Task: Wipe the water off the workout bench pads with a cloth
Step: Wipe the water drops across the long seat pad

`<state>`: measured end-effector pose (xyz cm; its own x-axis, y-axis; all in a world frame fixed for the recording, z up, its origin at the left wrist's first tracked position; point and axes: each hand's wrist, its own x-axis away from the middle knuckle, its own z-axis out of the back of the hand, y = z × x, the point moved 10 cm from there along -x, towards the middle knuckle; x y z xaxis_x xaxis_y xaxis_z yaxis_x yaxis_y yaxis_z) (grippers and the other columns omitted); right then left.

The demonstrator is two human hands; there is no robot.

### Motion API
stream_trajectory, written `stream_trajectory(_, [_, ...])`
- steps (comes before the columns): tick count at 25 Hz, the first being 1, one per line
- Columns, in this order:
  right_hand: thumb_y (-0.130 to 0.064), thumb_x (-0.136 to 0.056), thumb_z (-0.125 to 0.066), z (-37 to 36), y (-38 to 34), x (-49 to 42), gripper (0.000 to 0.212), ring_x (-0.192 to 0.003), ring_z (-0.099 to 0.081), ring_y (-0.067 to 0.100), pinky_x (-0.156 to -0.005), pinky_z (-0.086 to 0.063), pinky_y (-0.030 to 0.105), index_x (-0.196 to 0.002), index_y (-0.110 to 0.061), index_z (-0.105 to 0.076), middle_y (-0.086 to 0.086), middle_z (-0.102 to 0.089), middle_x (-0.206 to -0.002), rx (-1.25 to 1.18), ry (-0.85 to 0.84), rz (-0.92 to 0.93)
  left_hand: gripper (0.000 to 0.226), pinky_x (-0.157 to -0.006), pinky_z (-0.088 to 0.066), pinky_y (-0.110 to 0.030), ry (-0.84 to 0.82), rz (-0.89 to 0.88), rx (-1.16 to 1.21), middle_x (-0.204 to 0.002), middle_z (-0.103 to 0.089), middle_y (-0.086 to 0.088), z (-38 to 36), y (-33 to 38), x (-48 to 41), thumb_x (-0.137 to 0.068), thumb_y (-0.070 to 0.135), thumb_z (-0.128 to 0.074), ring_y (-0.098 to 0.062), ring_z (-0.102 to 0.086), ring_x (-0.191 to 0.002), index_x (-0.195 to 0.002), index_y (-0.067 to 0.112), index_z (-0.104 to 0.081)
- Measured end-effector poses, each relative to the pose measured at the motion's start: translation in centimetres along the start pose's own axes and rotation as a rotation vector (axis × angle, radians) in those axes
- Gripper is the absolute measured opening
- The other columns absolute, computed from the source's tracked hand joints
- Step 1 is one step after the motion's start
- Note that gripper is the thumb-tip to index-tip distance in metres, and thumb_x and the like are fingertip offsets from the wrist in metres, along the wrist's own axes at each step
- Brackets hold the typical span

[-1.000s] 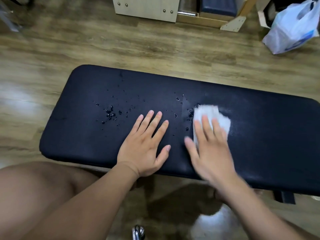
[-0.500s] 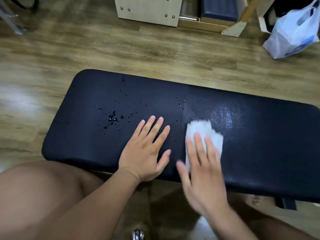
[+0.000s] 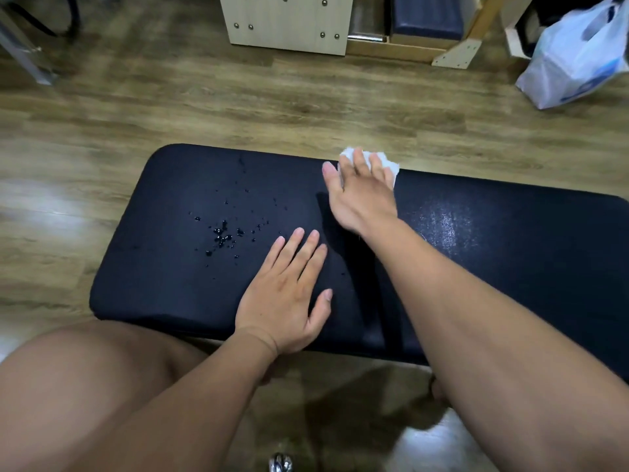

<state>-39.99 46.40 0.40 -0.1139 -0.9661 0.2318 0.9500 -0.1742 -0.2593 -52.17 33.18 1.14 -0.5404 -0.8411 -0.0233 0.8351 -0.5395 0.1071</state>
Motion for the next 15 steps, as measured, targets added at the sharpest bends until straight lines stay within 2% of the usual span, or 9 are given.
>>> stream_trajectory(3, [-0.057,-0.097,-0.005,-0.6,-0.1,4.5,0.069,-0.15,0.006,0.022,-0.121,0.002,0.044,-0.155,-0.021,-0.015,0.001,-0.003,-0.164,0.006,0.075,0.064,0.064,-0.118,-0.019,-0.045,0.023,-0.001,0.025,-0.156,-0.034,-0.011,0.3,-0.1,0.0,-0.094,0.041,-0.032,-0.027,-0.024,-0.148,-0.145,0.005,-0.041])
stream_trajectory(6, [-0.055,-0.096,-0.008,-2.5,0.1,15.8,0.068,-0.151,-0.001,0.021,-0.121,-0.009,0.044,-0.153,-0.02,-0.023,0.0,-0.012,-0.163,-0.03,0.107,0.155,0.063,-0.117,-0.019,-0.045,0.045,-0.004,0.064,-0.155,-0.036,-0.011,0.4,-0.1,0.0,-0.093,0.037,-0.032,-0.027,-0.026,-0.147,-0.144,0.003,-0.043])
stream_trajectory(9, [-0.05,-0.096,-0.022,-5.2,0.2,25.4,0.061,-0.146,-0.025,0.028,-0.113,-0.022,0.045,-0.147,-0.02,-0.039,0.003,-0.027,-0.159,-0.018,0.04,0.213,0.061,-0.117,-0.02,-0.045,0.059,0.002,0.08,-0.155,-0.036,-0.011,0.3,-0.1,0.0,-0.092,0.034,-0.033,-0.027,-0.025,-0.148,-0.144,0.003,-0.043])
stream_trajectory(10, [-0.05,-0.097,-0.021,-5.8,0.2,26.5,0.06,-0.143,-0.031,0.03,-0.11,-0.024,0.045,-0.144,-0.019,-0.043,0.004,-0.031,-0.157,-0.009,0.021,0.21,0.061,-0.118,-0.02,-0.046,0.064,0.008,0.088,-0.155,-0.036,-0.011,0.2,-0.2,0.0,-0.092,0.034,-0.034,-0.027,-0.025,-0.148,-0.144,0.003,-0.043])
stream_trajectory(12, [-0.052,-0.098,-0.012,-5.5,0.2,24.6,0.065,-0.144,-0.03,0.029,-0.111,-0.023,0.046,-0.144,-0.019,-0.044,0.004,-0.033,-0.156,-0.019,0.006,0.176,0.061,-0.118,-0.021,-0.046,0.071,0.003,0.099,-0.155,-0.036,-0.012,0.3,-0.1,0.1,-0.093,0.034,-0.034,-0.027,-0.025,-0.148,-0.144,0.002,-0.043])
stream_trajectory(15, [-0.055,-0.096,-0.004,-2.5,-1.0,16.1,0.07,-0.15,-0.008,0.023,-0.12,-0.01,0.045,-0.151,-0.021,-0.03,0.001,-0.018,-0.162,-0.002,0.124,0.176,0.062,-0.117,-0.021,-0.046,0.084,-0.003,0.087,-0.154,-0.038,-0.014,0.2,-0.2,0.1,-0.092,0.034,-0.034,-0.028,-0.027,-0.147,-0.143,0.0,-0.043])
